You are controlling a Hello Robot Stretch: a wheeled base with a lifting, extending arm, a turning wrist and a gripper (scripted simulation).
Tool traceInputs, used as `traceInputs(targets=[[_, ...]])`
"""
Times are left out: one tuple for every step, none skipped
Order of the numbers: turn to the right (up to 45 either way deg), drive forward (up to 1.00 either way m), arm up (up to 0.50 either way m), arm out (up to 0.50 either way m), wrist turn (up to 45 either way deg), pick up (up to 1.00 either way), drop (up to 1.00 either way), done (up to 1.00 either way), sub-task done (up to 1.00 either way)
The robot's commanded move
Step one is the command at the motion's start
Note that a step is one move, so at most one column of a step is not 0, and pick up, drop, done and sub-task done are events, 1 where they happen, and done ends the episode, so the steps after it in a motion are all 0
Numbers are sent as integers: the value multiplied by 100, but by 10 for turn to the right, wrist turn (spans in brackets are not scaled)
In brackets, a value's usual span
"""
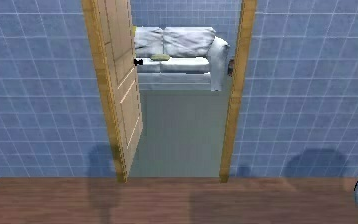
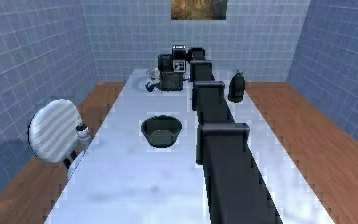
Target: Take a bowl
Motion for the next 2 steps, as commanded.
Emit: traceInputs(targets=[[0,0,-24,0,0,0,0,0,0],[0,0,0,0,0,100,0,0,0]])
